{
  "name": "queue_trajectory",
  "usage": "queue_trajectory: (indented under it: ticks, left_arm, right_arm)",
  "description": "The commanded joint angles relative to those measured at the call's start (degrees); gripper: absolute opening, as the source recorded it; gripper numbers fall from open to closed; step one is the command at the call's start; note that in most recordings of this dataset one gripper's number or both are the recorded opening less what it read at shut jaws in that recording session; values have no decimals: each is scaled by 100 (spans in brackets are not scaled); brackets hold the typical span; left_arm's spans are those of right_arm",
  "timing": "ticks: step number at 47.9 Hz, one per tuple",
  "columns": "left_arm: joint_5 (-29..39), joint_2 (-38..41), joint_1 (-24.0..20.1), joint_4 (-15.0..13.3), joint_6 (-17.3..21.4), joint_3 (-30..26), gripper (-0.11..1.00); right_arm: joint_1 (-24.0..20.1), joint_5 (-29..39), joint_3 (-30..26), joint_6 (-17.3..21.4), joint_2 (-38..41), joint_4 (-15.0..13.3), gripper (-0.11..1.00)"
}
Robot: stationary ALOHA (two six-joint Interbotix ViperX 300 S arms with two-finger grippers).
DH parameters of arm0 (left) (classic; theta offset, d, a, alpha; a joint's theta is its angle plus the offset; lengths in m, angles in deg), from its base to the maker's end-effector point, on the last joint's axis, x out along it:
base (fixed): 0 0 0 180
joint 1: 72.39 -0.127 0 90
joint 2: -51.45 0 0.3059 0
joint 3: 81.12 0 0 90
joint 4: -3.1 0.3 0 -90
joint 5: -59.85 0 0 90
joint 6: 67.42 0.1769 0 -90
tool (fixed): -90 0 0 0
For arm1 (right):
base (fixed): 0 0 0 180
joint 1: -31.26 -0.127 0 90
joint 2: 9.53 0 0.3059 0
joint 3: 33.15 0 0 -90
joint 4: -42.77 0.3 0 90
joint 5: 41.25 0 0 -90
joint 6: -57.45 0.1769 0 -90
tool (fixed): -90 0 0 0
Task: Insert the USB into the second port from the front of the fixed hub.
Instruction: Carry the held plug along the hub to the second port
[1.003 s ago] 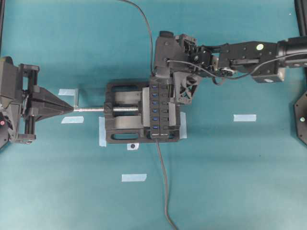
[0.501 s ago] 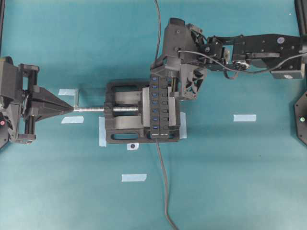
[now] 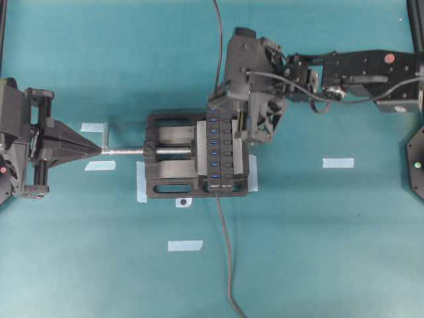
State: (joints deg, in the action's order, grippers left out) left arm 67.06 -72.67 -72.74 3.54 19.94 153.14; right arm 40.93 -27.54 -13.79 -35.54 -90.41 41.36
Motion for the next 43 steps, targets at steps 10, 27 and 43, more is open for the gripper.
queue_trajectory:
  ticks: [10, 27, 43]
  left_arm:
    - [-44, 18, -9, 9, -18, -62, 0]
    - [-44, 18, -9, 9, -26, -53, 0]
    - [-53, 18, -9, 9, -26, -53, 0]
  right_arm:
    - [-299, 193, -211, 229, -193, 18, 4]
    - [-562, 220, -220, 431, -185, 18, 4]
    - [-642, 220, -202, 501, -141, 18, 5]
